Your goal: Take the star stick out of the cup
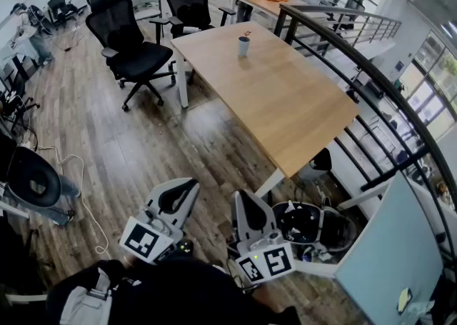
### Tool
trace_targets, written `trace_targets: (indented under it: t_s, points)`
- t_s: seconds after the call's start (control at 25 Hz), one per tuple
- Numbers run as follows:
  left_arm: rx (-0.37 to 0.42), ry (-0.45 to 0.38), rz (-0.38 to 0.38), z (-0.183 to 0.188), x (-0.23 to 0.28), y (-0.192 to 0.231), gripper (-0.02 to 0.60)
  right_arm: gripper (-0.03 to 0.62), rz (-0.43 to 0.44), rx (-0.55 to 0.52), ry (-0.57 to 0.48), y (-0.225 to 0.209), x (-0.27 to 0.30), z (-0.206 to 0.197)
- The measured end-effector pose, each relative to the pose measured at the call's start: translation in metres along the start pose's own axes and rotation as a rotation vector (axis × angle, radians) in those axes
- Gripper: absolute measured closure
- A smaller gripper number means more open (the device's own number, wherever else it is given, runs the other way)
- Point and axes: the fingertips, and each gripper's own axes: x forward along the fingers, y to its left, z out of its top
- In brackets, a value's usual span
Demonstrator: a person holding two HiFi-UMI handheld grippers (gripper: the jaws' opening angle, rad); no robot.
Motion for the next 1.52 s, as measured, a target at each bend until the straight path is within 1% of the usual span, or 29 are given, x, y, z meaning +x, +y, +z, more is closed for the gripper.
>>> trace_targets:
  t_s: [0.16, 0.4, 0.52, 0.64, 0.88, 1.12, 1.24, 1.36, 1.52]
  points:
    - [-0.006, 0.0, 0.013, 0.003, 0.004, 0.0, 0.56, 0.574, 0.006, -0.005, -0.01, -0.004, 0.001, 0.005]
    - [0.019, 0.0, 0.014, 0.001, 0.013, -0.01, 0.56, 0.572, 0.014, -0.016, -0.012, -0.014, -0.007, 0.008]
    - [0.024, 0.029, 0.01, -0.002, 0.016, -0.021, 0.56, 0.572, 0.017, -0.02, -0.016, -0.019, -0.015, 0.009]
    - [0.026, 0.058, 0.011, -0.005, 0.017, -0.033, 0.56, 0.572, -0.008, -0.037, -0.013, -0.027, -0.026, 0.008]
    - [0.043, 0.029, 0.028, -0.005, 0.011, -0.043, 0.56, 0.572, -0.011, -0.036, 0.004, -0.034, -0.039, 0.0]
    - [-0.001, 0.042, 0.051, -0.015, 0.009, -0.031, 0.56, 0.571, -0.002, -0.065, 0.034, -0.026, -0.026, -0.003]
    - [-0.008, 0.035, 0.031, -0.017, 0.021, -0.026, 0.56, 0.571, -0.023, -0.102, 0.042, -0.033, -0.023, 0.001]
    - [-0.014, 0.025, -0.009, -0.018, 0.034, -0.019, 0.56, 0.571, -0.061, -0.104, 0.032, -0.043, -0.016, 0.003]
    - [-0.004, -0.005, -0.051, -0.013, 0.06, 0.002, 0.56, 0.571, -0.095, -0.132, 0.032, -0.057, 0.009, 0.004]
